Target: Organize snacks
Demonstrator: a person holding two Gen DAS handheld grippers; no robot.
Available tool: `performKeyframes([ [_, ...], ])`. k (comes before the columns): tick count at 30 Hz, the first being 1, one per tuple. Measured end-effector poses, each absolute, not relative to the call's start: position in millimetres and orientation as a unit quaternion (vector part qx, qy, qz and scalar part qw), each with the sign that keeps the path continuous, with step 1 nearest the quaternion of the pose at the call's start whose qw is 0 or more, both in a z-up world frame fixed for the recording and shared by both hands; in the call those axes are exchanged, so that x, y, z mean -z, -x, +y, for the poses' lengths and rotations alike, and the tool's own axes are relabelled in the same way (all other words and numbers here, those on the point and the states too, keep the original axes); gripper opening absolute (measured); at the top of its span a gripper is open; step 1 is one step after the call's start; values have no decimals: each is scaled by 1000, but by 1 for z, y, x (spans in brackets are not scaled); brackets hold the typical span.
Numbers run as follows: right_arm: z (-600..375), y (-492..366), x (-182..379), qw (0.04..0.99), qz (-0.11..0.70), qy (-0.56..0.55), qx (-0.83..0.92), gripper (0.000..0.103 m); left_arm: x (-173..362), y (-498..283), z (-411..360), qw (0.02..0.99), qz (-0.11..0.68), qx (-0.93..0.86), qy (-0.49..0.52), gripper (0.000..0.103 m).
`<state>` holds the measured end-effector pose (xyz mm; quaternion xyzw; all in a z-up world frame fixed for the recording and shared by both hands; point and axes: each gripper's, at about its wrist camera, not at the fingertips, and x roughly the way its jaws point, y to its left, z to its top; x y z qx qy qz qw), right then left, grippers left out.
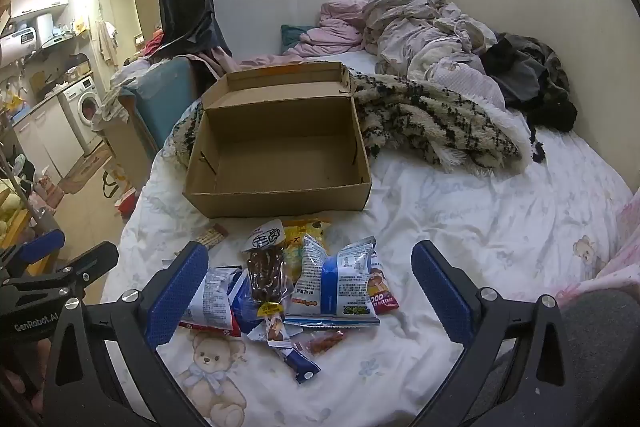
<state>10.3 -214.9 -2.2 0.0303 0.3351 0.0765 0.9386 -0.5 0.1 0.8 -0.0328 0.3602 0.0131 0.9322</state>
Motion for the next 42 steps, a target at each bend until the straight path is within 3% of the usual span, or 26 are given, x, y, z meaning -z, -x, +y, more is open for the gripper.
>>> performKeyframes([
  [42,-219,-13,3,939,333,-33,-77,103,-1,2,-4,933,359,-12,24,103],
])
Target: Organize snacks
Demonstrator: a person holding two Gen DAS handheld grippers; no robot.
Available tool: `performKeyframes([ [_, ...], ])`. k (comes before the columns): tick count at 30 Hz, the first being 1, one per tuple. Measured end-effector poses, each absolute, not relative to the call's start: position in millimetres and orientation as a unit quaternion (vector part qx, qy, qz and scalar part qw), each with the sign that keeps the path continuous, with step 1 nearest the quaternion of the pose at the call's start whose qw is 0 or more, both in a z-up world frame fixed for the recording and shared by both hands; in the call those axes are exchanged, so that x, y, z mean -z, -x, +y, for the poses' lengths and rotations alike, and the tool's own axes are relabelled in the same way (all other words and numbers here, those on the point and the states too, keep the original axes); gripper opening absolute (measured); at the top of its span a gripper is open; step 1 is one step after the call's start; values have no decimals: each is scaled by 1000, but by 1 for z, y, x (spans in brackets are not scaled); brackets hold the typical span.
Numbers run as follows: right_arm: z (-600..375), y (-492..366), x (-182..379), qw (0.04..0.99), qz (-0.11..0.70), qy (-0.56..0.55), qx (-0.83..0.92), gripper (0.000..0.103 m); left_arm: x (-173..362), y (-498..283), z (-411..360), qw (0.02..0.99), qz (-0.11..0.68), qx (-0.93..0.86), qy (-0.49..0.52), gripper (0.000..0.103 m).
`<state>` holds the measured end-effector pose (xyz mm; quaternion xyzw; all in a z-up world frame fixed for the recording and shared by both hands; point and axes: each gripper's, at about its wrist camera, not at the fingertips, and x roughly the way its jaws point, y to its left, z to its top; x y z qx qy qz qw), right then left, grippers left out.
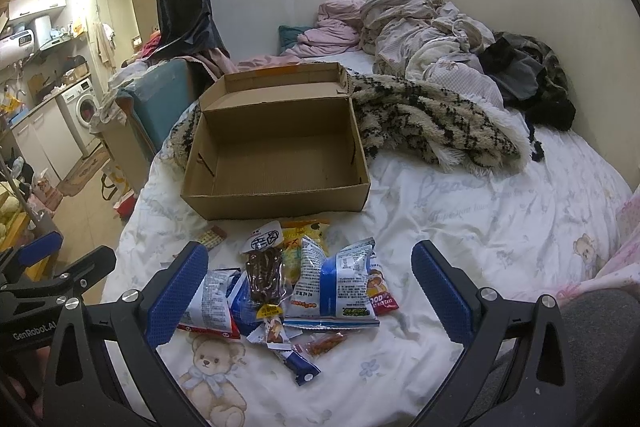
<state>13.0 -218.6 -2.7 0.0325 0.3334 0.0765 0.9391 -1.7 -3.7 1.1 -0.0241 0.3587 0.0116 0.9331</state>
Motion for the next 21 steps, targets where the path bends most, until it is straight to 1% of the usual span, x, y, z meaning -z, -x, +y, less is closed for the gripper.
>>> performKeyframes([
  [21,-217,-12,2,939,333,-33,-75,103,-2,2,-3,934,357,-12,24,103],
])
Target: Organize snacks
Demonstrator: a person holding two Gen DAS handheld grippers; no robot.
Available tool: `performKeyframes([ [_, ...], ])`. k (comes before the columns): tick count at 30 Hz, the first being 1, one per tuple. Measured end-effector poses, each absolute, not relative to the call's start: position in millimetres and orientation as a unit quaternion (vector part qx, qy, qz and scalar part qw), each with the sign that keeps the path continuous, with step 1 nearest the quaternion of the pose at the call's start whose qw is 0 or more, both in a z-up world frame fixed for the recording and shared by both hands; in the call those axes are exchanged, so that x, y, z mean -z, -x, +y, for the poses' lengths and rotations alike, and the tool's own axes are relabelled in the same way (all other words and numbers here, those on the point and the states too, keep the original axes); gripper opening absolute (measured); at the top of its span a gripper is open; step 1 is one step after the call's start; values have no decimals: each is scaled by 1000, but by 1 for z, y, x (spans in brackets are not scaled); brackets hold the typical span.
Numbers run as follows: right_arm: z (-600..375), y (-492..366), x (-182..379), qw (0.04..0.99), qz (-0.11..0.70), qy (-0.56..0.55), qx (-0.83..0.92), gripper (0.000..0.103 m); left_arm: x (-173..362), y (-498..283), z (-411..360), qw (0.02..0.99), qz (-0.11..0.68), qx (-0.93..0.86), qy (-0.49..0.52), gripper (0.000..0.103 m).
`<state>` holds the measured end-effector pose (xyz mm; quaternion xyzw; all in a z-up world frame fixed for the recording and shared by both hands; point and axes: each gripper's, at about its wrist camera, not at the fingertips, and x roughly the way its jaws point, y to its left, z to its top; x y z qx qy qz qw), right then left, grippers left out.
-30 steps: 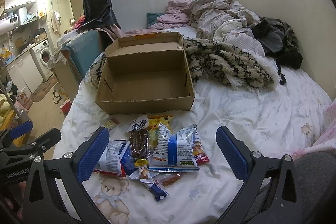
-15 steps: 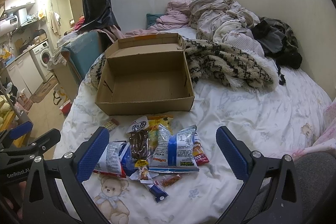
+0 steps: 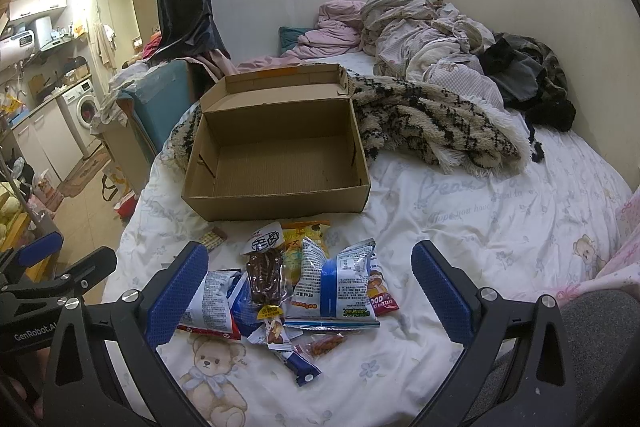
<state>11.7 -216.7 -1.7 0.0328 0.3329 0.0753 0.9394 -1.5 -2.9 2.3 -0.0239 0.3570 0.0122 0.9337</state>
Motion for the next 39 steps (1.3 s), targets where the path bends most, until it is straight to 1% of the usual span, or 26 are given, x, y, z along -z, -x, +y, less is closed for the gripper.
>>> performKeyframes([
  [31,-216,-15,2,937,340,-36,-73,103,0,1,4,932,362,-15,27,103],
  [36,-220,-20,0,934,346,-49,-77,103,0,-10,7,922,385,-13,30,103],
  [39,-232,-38,-5,922,367,-80,-98,103,1,-25,10,911,412,-26,23,103],
])
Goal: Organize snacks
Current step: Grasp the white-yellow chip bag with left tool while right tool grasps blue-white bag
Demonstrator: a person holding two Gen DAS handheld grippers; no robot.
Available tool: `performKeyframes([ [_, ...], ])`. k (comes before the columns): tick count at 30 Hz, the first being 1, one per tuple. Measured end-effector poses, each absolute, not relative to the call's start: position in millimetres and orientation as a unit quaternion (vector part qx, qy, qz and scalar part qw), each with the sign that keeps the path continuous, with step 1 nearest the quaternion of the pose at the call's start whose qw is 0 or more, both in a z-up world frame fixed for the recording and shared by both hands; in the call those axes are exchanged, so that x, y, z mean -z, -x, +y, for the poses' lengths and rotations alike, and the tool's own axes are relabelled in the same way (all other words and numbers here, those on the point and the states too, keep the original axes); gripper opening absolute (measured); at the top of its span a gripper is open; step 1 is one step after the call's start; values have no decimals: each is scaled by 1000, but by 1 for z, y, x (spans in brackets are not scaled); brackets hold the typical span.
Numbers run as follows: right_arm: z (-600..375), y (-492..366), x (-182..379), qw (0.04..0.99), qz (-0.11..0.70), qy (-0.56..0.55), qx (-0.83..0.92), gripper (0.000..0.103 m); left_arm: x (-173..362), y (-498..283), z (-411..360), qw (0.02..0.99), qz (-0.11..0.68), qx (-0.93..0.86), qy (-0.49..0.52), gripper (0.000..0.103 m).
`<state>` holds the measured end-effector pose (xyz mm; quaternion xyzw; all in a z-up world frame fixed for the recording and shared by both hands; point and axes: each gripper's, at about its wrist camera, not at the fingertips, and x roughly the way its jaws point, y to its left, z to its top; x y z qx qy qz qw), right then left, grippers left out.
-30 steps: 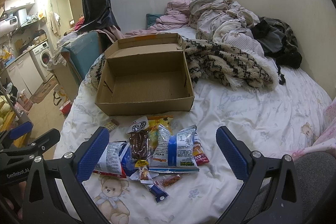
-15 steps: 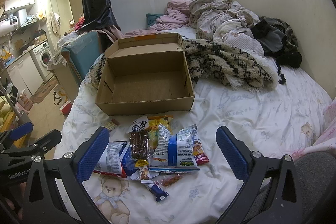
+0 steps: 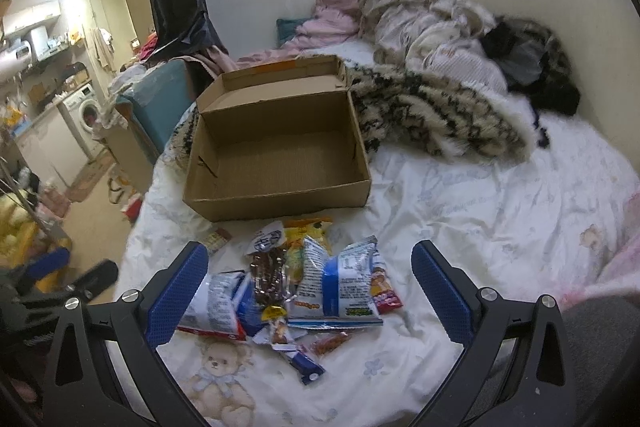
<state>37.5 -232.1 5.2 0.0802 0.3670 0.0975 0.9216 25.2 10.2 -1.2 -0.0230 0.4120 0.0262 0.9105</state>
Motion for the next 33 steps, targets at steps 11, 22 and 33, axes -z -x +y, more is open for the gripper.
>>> performKeyframes([
  [11,-275,-129,50,835,532,-122,-74,103,57,-96,46,824,555,-58,96,103],
  [22,-278,-134,78,821,553,-130,-58,103,129,-117,-6,760,641,-16,107,99],
  [33,-287,-136,82,817,554,-151,-50,103,172,-125,-12,729,668,-5,149,64],
])
